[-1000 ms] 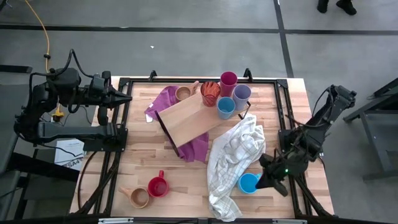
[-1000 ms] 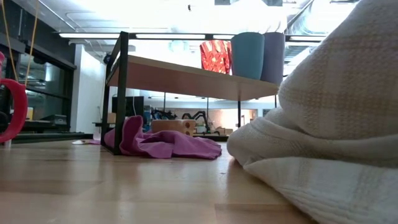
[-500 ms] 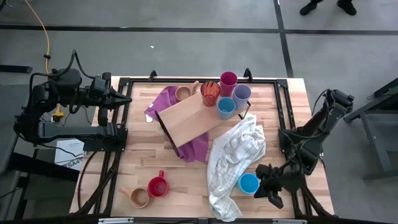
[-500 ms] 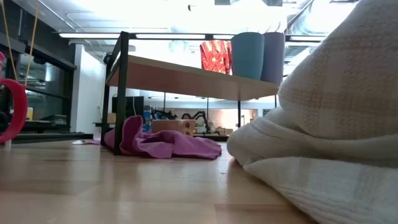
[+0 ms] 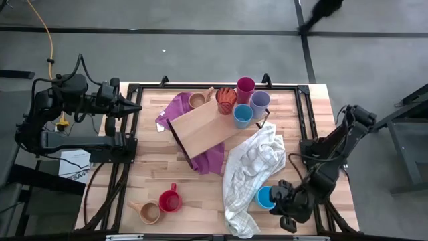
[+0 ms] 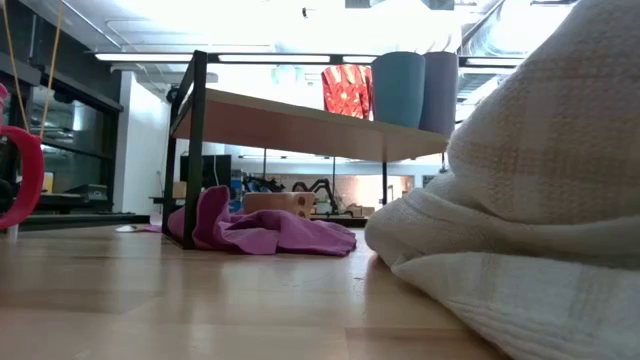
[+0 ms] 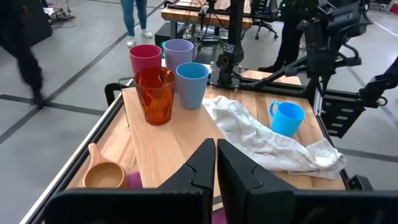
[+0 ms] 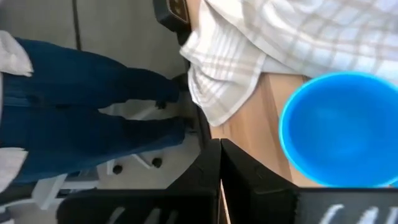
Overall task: Stack small to large cups/mugs on shelf
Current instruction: Put the light blue mug on the shelf
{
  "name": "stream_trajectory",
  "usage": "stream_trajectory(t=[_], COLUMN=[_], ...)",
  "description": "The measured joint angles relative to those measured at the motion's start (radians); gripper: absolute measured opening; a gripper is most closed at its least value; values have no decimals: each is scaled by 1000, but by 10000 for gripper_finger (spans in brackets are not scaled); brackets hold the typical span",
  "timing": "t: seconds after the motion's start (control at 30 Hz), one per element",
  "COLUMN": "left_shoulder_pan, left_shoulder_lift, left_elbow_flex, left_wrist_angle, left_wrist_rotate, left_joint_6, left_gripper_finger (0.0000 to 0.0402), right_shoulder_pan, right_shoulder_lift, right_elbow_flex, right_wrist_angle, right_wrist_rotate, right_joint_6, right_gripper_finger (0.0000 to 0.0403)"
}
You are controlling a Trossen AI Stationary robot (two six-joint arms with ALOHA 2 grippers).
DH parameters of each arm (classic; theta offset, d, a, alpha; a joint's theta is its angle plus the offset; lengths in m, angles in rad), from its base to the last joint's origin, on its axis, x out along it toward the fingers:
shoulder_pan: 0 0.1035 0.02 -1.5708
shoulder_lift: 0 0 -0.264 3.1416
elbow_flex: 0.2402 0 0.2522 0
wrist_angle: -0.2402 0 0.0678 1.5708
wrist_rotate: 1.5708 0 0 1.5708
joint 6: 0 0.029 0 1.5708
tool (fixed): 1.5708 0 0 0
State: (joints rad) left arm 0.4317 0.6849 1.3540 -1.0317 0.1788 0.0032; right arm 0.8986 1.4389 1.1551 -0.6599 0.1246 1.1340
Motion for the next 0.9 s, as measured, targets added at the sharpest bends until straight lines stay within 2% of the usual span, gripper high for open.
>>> stream_trajectory(t=[0.33, 0.9], left_shoulder_pan=[0, 0], left_shoulder_lift=[0, 0], left_elbow_flex=[0, 0], left_wrist_angle=[-28, -50], left_wrist_rotate=[12, 15], left_joint_6=[0, 42], left_gripper_finger=[5, 5], right_shoulder_pan=[0, -24], right_shoulder_lift=[59, 102], right_elbow_flex=[42, 44], right_wrist_angle=[-138, -150], right_wrist_rotate=[-25, -84], right_joint_6=[36, -19], right_gripper_finger=[0, 0])
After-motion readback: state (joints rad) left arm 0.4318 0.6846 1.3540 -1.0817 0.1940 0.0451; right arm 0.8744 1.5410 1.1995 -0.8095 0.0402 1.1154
